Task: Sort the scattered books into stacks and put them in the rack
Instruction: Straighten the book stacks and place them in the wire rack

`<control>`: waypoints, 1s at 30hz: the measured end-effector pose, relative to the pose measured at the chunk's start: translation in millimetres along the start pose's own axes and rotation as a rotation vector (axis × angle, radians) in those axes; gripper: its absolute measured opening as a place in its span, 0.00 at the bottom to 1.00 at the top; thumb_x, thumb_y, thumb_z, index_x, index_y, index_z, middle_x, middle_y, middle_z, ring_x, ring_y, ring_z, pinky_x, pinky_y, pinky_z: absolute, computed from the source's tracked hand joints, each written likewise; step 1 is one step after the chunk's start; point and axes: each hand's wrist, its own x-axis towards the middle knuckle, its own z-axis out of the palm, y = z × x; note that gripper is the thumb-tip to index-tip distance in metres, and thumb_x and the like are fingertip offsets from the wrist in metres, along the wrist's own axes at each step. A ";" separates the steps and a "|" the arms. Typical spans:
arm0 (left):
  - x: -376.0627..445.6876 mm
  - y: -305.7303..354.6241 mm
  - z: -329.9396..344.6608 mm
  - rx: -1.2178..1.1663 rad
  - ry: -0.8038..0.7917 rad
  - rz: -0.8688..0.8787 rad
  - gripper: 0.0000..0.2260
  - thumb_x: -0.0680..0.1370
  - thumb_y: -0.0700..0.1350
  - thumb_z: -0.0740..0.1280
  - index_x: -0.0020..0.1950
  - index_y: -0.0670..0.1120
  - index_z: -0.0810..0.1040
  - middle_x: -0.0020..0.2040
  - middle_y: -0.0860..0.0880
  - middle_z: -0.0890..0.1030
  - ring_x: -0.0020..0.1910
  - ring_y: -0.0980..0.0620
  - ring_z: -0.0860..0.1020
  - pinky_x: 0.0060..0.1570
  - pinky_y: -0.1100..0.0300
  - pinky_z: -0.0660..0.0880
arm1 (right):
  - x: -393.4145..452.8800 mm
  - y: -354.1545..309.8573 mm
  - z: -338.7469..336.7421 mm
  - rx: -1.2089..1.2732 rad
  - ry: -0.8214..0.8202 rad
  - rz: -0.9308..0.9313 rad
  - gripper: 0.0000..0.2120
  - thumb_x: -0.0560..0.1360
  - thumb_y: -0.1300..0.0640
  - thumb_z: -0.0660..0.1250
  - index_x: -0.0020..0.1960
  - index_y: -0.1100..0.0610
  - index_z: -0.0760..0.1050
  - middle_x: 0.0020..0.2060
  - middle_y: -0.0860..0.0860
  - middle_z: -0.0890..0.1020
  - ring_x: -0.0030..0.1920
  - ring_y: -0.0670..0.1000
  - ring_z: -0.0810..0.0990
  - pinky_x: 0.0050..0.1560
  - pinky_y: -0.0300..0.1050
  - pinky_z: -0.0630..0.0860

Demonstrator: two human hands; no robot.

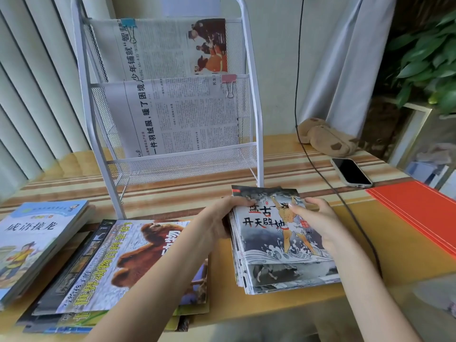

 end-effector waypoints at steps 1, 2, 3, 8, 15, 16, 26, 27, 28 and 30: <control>0.1 1.3 -1.0 0.003 -0.012 0.000 0.16 0.66 0.45 0.73 0.50 0.39 0.78 0.42 0.42 0.83 0.36 0.46 0.82 0.38 0.58 0.80 | -0.4 -1.1 -1.3 0.015 -0.003 0.007 0.31 0.70 0.50 0.74 0.69 0.53 0.66 0.68 0.53 0.69 0.66 0.56 0.68 0.61 0.51 0.66; 1.9 1.5 -1.2 0.018 0.003 0.024 0.14 0.68 0.45 0.73 0.49 0.39 0.78 0.42 0.42 0.83 0.36 0.46 0.82 0.37 0.59 0.80 | -1.5 -1.2 -2.6 0.025 -0.003 0.010 0.31 0.69 0.50 0.74 0.69 0.53 0.66 0.68 0.53 0.69 0.66 0.56 0.68 0.60 0.51 0.65; 3.6 0.4 -1.1 0.036 0.026 0.059 0.13 0.70 0.45 0.72 0.50 0.39 0.78 0.43 0.42 0.83 0.36 0.46 0.82 0.37 0.59 0.80 | -3.2 -0.7 -4.0 0.031 -0.003 0.008 0.32 0.69 0.50 0.74 0.69 0.53 0.66 0.69 0.53 0.69 0.66 0.56 0.68 0.61 0.50 0.65; -1.4 -3.9 11.4 0.134 0.170 0.224 0.21 0.71 0.48 0.73 0.59 0.40 0.74 0.41 0.44 0.84 0.30 0.50 0.82 0.27 0.62 0.76 | -9.5 0.2 -8.7 0.057 -0.039 0.009 0.31 0.70 0.48 0.72 0.69 0.54 0.66 0.68 0.52 0.70 0.62 0.53 0.69 0.59 0.49 0.65; 1.8 -12.0 20.6 -0.107 0.270 0.269 0.28 0.66 0.49 0.76 0.62 0.40 0.73 0.49 0.39 0.83 0.38 0.43 0.84 0.35 0.54 0.81 | -14.2 -5.3 -3.8 0.019 -0.094 0.042 0.36 0.70 0.44 0.71 0.72 0.56 0.63 0.69 0.53 0.70 0.65 0.54 0.69 0.59 0.49 0.66; 4.0 -18.2 20.8 -0.073 0.385 0.320 0.29 0.61 0.53 0.77 0.59 0.44 0.76 0.53 0.40 0.81 0.42 0.42 0.84 0.41 0.51 0.82 | -14.2 -5.9 -4.8 -0.002 -0.112 0.048 0.37 0.70 0.43 0.71 0.72 0.56 0.62 0.69 0.54 0.69 0.67 0.55 0.68 0.62 0.50 0.65; -9.9 -29.2 14.9 -0.127 0.326 0.346 0.24 0.69 0.43 0.75 0.61 0.40 0.71 0.48 0.38 0.84 0.42 0.42 0.84 0.34 0.55 0.81 | -11.1 -6.4 -5.6 -0.127 -0.242 0.147 0.49 0.59 0.37 0.73 0.70 0.62 0.61 0.69 0.58 0.67 0.70 0.56 0.64 0.68 0.55 0.60; -10.2 -31.3 13.1 -0.105 0.342 0.334 0.25 0.68 0.46 0.76 0.61 0.41 0.71 0.47 0.39 0.84 0.42 0.42 0.84 0.35 0.55 0.81 | -11.4 -5.9 -5.2 -0.146 -0.246 0.150 0.51 0.58 0.36 0.73 0.71 0.62 0.60 0.70 0.58 0.66 0.70 0.57 0.64 0.68 0.55 0.60; -11.0 -33.0 11.8 -0.051 0.362 0.329 0.28 0.66 0.50 0.77 0.61 0.43 0.72 0.47 0.41 0.84 0.43 0.43 0.84 0.39 0.54 0.81 | -11.7 -5.0 -4.8 -0.154 -0.246 0.158 0.52 0.58 0.36 0.74 0.72 0.61 0.59 0.71 0.58 0.64 0.70 0.57 0.63 0.69 0.55 0.60; -13.3 -36.7 10.5 0.087 0.400 0.318 0.36 0.57 0.61 0.75 0.61 0.46 0.73 0.48 0.45 0.85 0.45 0.45 0.84 0.50 0.50 0.80 | -11.8 -2.9 -4.7 -0.150 -0.233 0.175 0.52 0.61 0.36 0.73 0.74 0.60 0.56 0.74 0.57 0.60 0.72 0.57 0.61 0.70 0.56 0.58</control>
